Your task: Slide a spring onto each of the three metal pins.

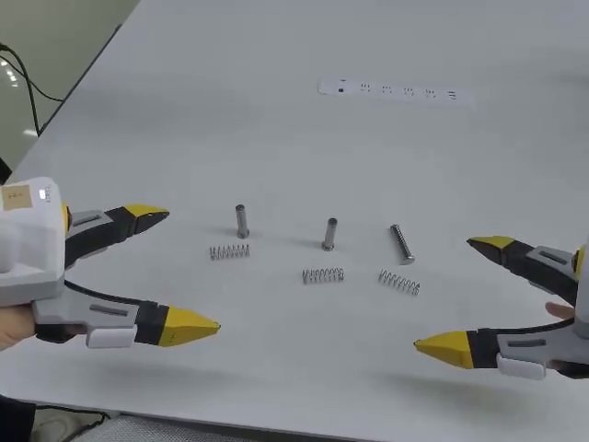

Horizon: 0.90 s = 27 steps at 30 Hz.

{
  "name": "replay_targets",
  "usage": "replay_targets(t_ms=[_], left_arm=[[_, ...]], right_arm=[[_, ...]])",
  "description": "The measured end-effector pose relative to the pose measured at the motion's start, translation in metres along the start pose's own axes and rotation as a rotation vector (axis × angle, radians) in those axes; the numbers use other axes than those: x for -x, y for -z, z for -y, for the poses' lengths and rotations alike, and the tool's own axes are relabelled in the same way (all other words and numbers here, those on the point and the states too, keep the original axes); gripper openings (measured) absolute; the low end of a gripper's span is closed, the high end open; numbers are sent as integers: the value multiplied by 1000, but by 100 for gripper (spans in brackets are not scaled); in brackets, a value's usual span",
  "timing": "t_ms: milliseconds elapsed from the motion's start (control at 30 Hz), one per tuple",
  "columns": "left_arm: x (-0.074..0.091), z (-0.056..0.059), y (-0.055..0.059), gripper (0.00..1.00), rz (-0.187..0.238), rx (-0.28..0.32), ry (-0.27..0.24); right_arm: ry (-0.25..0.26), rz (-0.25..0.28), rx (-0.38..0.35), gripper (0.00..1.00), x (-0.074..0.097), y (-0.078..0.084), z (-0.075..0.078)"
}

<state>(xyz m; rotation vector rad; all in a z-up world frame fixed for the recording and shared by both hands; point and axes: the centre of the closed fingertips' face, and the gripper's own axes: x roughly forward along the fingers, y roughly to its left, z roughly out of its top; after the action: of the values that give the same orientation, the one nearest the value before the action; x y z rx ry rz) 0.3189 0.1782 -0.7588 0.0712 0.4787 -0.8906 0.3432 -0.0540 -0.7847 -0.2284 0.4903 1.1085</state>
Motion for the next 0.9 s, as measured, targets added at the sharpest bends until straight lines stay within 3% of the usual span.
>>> replay_targets(t_ms=[333,900], left_arm=[[-1,1,0,97,3,-1,2],[0,3,-2,97,10,2,2]], right_arm=[[16,23,-3,100,2,-7,6],[4,8,-5,100,2,-5,5]])
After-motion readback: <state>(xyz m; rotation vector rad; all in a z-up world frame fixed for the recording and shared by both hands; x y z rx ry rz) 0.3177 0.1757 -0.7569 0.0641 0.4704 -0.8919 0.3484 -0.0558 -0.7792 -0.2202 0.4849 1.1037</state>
